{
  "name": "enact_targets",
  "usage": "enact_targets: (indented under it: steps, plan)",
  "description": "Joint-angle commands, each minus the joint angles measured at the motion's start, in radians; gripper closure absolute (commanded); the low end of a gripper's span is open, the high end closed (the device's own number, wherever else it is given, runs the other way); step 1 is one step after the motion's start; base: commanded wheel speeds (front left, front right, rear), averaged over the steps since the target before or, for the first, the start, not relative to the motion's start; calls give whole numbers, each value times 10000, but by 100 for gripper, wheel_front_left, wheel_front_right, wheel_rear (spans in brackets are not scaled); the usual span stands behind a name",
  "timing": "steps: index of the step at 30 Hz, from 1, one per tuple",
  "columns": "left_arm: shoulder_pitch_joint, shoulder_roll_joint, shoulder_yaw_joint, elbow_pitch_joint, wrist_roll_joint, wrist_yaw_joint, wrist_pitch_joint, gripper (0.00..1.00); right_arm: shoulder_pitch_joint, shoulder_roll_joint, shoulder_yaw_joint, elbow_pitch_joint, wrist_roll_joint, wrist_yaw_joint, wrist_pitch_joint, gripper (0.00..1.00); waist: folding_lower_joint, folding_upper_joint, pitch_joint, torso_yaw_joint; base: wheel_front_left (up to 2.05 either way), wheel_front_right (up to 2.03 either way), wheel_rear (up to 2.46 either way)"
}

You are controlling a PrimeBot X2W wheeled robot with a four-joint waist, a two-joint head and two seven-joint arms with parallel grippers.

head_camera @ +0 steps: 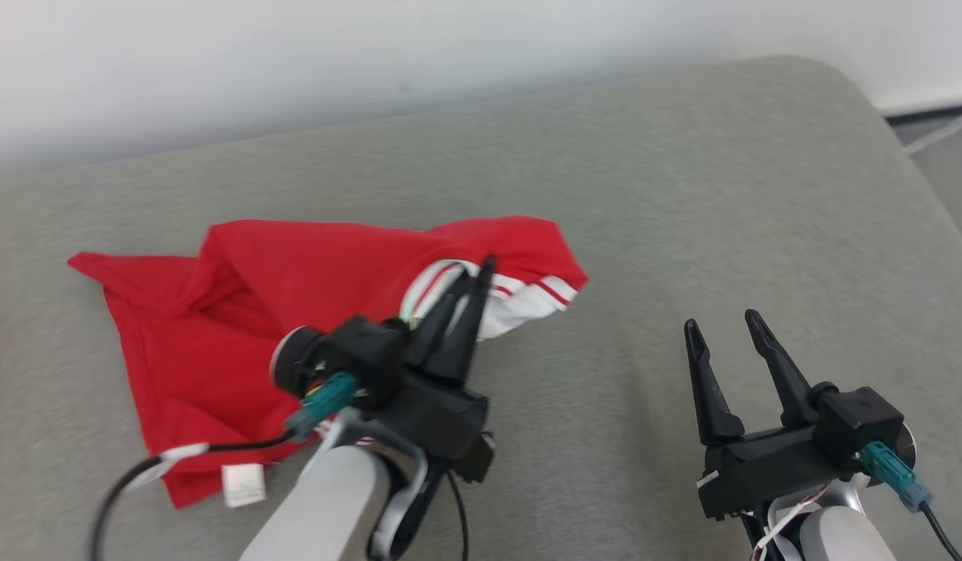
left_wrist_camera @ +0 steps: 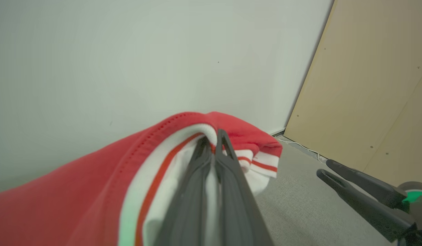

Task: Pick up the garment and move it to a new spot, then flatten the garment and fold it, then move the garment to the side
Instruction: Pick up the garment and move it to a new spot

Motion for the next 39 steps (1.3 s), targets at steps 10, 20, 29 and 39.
enact_targets:
  steps: [10,20,29,39]
  plan:
    - [-1266,-13,-2117,1585,-1368,219,-61,100,-232,306,-35,358,195,4,-351,0,0,0,1025,-2121,0,0,0]
    - [-1949,-16,-3355,3541,-3101,-150,-275,0,-385,405,-182,722,191,4,-621,0,0,0,1222,-2025,0,0,0]
    - [-2001,99,-3723,3025,-3499,16,-1094,0,-320,240,-401,695,42,4,-602,0,0,0,756,-1095,0,0,0]
    - [-1158,1621,-1984,1395,-2980,1603,-1852,0,-39,77,-677,341,-135,4,-295,0,0,0,204,-2,0,0,0]
